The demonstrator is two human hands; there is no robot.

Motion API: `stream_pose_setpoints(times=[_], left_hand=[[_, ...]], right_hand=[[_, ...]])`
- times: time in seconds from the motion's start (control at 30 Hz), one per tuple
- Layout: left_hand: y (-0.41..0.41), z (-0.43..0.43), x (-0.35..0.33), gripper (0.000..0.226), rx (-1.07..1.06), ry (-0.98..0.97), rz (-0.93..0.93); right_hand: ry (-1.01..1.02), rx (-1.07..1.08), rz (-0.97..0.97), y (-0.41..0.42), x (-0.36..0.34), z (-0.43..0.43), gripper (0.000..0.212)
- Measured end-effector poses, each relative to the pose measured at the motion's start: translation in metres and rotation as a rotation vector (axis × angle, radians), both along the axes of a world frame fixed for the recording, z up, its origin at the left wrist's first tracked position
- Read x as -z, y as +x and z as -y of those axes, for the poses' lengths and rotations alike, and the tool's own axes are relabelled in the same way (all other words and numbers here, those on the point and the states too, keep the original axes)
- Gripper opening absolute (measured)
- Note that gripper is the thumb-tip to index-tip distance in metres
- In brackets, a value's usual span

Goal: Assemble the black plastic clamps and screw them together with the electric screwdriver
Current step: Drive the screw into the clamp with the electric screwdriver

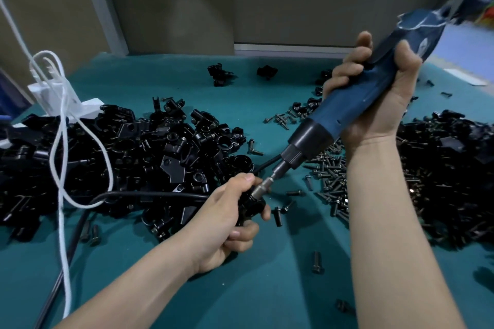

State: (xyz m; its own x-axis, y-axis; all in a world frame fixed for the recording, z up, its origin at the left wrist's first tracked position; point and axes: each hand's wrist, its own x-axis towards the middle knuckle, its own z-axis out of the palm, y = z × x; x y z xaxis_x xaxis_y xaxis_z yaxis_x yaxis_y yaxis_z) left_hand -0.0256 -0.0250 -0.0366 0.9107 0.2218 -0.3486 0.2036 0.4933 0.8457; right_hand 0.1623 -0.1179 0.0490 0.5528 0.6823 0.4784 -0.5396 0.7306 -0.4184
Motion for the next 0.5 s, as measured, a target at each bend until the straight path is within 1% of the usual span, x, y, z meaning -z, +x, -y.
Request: stream_pose_setpoints(times=[0.1, 0.17, 0.23, 0.33, 0.43, 0.47, 0.5], left_hand=[[0.000, -0.001, 0.000, 0.028, 0.004, 0.005, 0.037], [0.000, -0.001, 0.000, 0.029, 0.005, 0.006, 0.044], [0.000, 0.000, 0.002, 0.031, -0.005, 0.017, 0.039], [0.000, 0.001, 0.004, 0.036, -0.025, 0.049, 0.050], [0.001, 0.001, 0.002, 0.051, -0.033, 0.076, 0.085], [0.001, 0.000, 0.000, 0.050, -0.023, 0.081, 0.096], [0.000, -0.002, -0.002, 0.049, 0.005, 0.079, 0.102]], right_hand=[[0.103, -0.080, -0.089, -0.002, -0.002, -0.004, 0.049], [0.097, -0.079, -0.124, -0.006, -0.005, -0.005, 0.047], [0.111, -0.089, -0.106, -0.003, -0.004, -0.006, 0.046], [0.078, -0.076, -0.109, -0.006, -0.008, -0.005, 0.039], [-0.011, 0.009, -0.162, -0.008, -0.011, -0.004, 0.019], [-0.029, 0.068, -0.136, -0.008, -0.013, -0.003, 0.017], [-0.029, 0.080, -0.128, -0.005, -0.013, -0.002, 0.019]])
